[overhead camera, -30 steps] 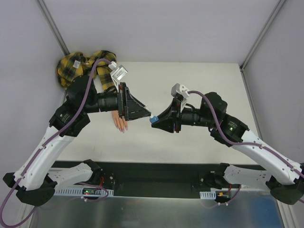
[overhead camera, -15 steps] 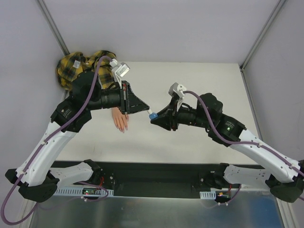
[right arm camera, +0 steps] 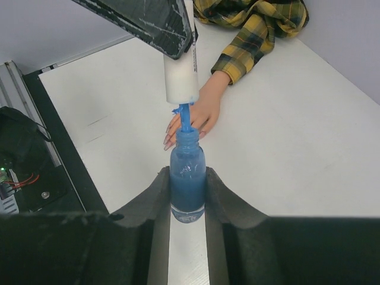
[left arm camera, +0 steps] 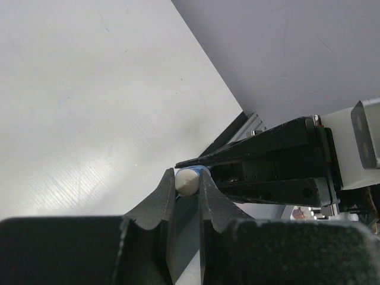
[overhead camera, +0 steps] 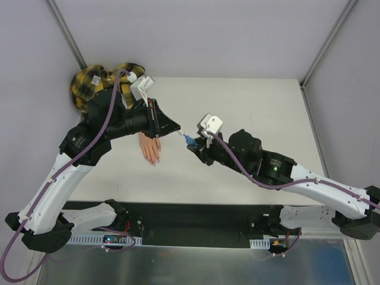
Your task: Paint the nails
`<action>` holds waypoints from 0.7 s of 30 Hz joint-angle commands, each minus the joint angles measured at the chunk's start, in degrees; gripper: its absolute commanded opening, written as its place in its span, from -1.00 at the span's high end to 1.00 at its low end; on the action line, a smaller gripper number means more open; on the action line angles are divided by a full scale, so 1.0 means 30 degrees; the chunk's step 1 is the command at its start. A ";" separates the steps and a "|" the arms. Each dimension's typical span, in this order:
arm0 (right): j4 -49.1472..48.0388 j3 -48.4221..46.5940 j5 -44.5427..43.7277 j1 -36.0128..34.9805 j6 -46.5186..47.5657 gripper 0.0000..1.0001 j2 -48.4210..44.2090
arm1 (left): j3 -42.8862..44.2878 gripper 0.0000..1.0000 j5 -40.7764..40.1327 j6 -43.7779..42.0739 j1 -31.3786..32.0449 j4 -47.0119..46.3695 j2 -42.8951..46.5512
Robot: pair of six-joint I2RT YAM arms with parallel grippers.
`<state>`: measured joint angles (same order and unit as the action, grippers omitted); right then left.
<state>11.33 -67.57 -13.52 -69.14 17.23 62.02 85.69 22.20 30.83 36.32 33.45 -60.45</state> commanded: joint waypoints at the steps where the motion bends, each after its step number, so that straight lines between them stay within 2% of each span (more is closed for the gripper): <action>1: -0.1609 -0.0241 -0.0007 0.0137 0.0379 1.00 -0.0546 | 0.0616 1.00 -0.0543 0.0065 -0.0123 0.0334 0.0080; 21: -0.1463 -0.0503 0.1283 0.0724 -0.0354 1.00 -0.0195 | 0.0206 1.00 0.1185 -0.0374 -0.0123 -0.1160 0.0989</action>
<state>10.66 -67.48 -10.15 -67.33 16.99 62.02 85.69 23.66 30.52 36.27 31.99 -58.61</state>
